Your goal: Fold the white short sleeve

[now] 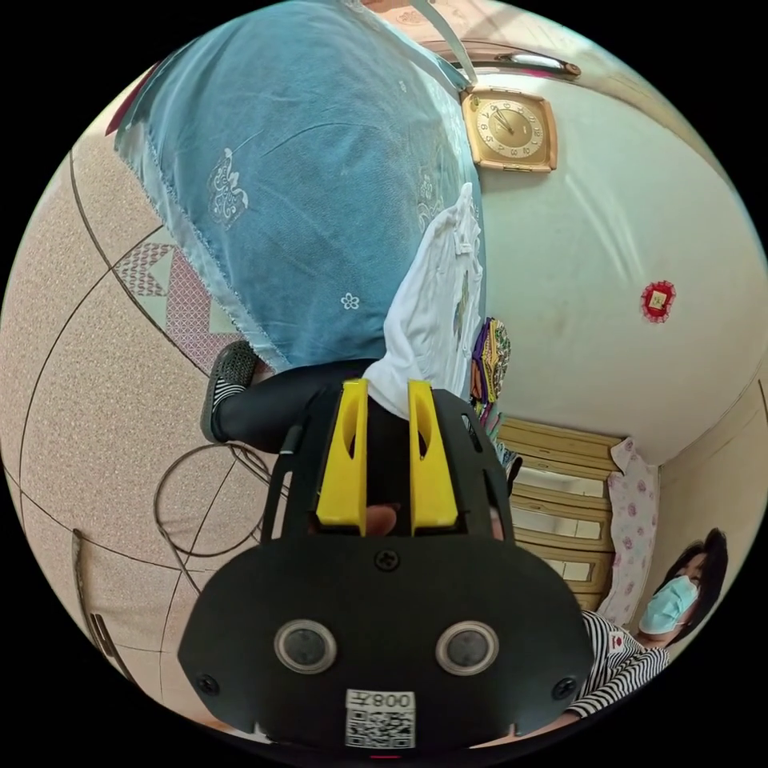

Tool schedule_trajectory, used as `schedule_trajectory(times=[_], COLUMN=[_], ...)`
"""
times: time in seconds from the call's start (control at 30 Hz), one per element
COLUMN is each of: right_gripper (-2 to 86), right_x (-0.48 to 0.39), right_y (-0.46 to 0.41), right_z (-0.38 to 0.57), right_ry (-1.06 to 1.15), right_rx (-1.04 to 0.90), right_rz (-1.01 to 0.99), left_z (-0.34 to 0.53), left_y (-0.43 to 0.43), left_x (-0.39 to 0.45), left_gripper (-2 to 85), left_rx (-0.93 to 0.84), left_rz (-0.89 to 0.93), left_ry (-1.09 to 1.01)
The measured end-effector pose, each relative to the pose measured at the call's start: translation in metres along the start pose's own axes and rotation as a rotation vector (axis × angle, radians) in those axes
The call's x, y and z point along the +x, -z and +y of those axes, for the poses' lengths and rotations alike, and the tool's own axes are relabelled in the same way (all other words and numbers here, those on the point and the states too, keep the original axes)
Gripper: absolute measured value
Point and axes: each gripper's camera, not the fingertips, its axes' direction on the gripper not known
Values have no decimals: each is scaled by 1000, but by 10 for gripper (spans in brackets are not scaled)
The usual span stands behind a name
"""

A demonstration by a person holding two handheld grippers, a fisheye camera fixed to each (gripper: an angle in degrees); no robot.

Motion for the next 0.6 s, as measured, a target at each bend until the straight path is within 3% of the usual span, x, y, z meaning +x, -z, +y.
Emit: schedule_trajectory(times=[0.6], right_gripper=[73], right_x=[4], right_y=[-38], right_z=[-12], right_ry=[1], right_rx=[-32], right_rz=[56], left_z=[15], left_y=[14], left_x=[-20], left_gripper=[82], left_rx=[25], left_rz=[-24], left_ry=[16])
